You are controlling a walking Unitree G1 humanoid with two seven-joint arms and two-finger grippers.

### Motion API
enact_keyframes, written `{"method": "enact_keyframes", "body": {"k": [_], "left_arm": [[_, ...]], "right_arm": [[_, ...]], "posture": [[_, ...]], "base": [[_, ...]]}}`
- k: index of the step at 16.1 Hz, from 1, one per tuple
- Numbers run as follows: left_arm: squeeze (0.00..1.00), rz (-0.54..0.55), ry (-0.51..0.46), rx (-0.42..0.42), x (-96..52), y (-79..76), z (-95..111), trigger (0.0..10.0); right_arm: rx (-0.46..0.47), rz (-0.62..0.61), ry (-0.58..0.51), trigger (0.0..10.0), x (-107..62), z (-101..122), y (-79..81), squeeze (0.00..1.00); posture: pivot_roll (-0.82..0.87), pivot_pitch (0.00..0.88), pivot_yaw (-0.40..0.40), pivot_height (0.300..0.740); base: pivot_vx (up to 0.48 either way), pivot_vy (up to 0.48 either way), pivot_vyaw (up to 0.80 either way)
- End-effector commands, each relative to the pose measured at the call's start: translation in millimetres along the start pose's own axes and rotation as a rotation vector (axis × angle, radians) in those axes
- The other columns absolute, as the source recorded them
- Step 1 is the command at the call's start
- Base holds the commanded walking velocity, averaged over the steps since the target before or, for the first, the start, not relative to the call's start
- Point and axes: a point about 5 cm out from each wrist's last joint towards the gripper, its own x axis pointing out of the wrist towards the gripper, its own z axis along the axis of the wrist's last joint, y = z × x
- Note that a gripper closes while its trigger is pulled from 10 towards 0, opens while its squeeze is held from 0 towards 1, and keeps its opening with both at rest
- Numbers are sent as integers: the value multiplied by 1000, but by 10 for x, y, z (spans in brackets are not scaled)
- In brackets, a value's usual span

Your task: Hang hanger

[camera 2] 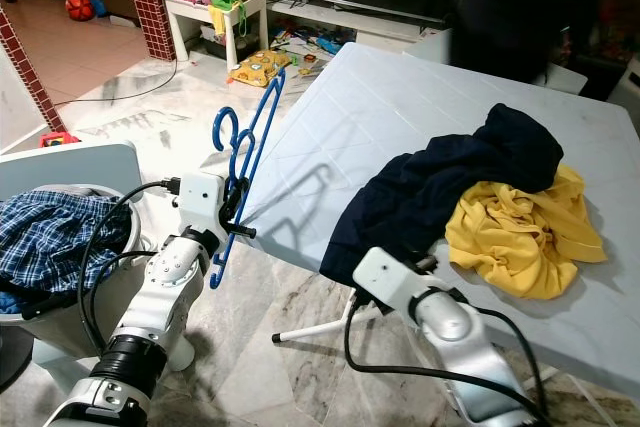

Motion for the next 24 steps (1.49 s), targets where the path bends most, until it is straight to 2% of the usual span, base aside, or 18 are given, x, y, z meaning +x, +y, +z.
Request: {"method": "enact_keyframes", "body": {"k": [1,3,4,5,6,8,11,12,14,16,19,20,22,24], "left_arm": [[0,-5,-6,3,9,-15,31,10000],[0,-3,-5,3,5,-10,27,10000],[0,-2,-5,3,4,-7,27,10000],[0,-1,-6,3,3,-6,27,10000],[0,-1,-6,3,2,-7,26,10000],[0,0,-5,2,-3,-9,22,10000],[0,1,-5,1,-7,-8,21,10000],[0,2,-3,2,-8,-3,17,10000],[0,4,-3,3,-11,3,15,10000],[0,6,-2,3,-18,9,14,10000],[0,6,-1,2,-20,4,11,10000],[0,6,-3,1,-10,-7,16,10000],[0,9,-5,0,-1,-15,20,10000],[0,14,-7,0,-5,-11,19,10000]], "right_arm": [[-20,-23,42,0,14,-83,-28,0],[-29,-34,55,0,39,-110,-22,0],[-67,-52,70,0,56,-144,-39,0],[-144,-54,88,0,61,-186,-41,0],[-156,-51,94,0,61,-202,-36,0],[-64,-50,93,0,78,-226,-12,0],[238,-97,111,0,145,-254,21,0],[306,-110,133,0,165,-291,34,0],[340,-121,138,0,172,-299,40,0],[428,-144,136,0,194,-292,53,0],[458,-194,124,0,255,-242,9,0],[468,-240,103,0,360,-148,-65,0],[559,-354,77,0,503,12,-273,0],[605,-413,13,0,657,307,-537,0]], "posture": [[86,0,-75,740],[84,0,-77,740],[85,0,-80,740],[85,0,-81,740],[86,0,-82,740],[84,0,-83,740],[87,0,-84,740],[87,0,-84,740],[89,0,-85,740],[90,0,-86,740],[89,0,-85,740],[91,0,-89,740],[98,0,-94,740],[110,0,-109,740]], "base": [[0,0,0],[0,0,0],[0,0,0],[0,0,0],[0,0,0],[0,0,0],[0,0,0],[0,0,0],[0,0,0],[0,0,0],[0,0,0],[0,0,0],[0,0,0],[0,0,0]]}}
